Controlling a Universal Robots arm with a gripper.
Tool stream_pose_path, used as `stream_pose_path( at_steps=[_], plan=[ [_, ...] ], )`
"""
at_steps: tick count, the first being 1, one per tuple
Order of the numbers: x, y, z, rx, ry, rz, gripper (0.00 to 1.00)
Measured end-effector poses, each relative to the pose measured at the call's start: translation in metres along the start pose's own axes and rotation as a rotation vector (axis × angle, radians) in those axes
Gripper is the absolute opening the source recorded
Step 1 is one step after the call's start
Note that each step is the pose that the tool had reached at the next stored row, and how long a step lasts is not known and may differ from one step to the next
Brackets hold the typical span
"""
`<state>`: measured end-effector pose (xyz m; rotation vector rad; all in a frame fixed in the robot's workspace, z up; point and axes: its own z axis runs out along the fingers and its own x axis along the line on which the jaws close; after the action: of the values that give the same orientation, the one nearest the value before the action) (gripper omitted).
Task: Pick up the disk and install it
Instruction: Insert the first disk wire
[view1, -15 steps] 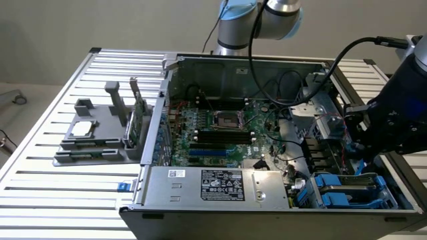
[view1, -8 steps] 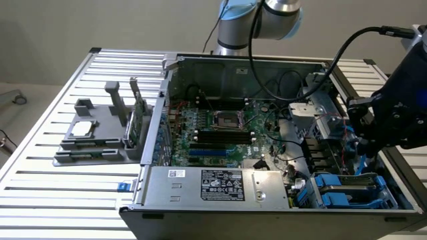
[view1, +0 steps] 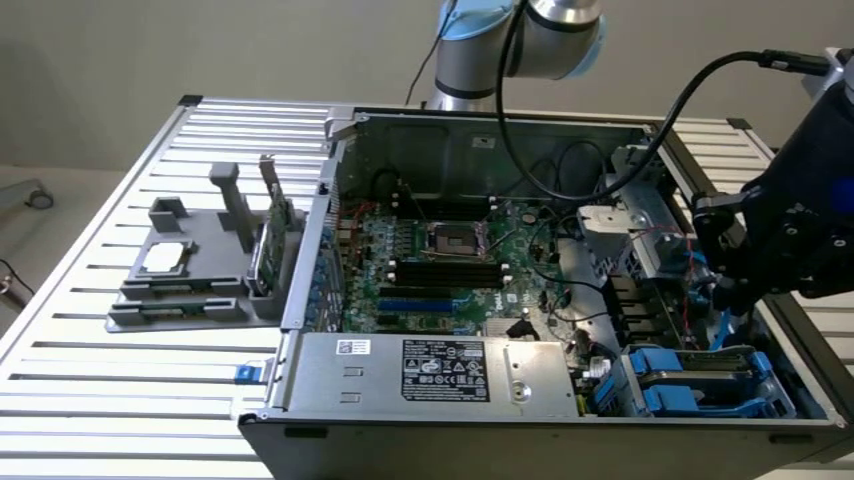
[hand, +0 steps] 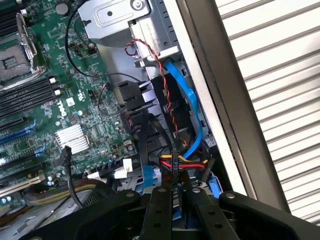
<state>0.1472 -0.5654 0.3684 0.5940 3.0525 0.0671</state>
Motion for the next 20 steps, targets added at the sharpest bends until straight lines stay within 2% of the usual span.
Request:
stream_pose_path(
  at_steps=[5, 8, 10, 13, 14, 16, 20],
  plan=[
    [0.0000, 0.0000, 0.0000, 0.0178, -0.0073, 0.015, 0.17],
    [0.0000, -0.0001, 0.0000, 0.0378, -0.0157, 0.019, 0.17],
    [0.0002, -0.0002, 0.0000, 0.0543, -0.0226, 0.022, 0.17],
    [0.0005, -0.0004, -0.0001, 0.0842, -0.0340, 0.023, 0.17],
    [0.0007, -0.0005, -0.0001, 0.0924, -0.0353, 0.023, 0.17],
    [0.0011, -0.0008, 0.0000, 0.1096, -0.0351, 0.023, 0.17],
    [0.0023, -0.0014, 0.0000, 0.1458, -0.0310, 0.021, 0.17]
  ],
)
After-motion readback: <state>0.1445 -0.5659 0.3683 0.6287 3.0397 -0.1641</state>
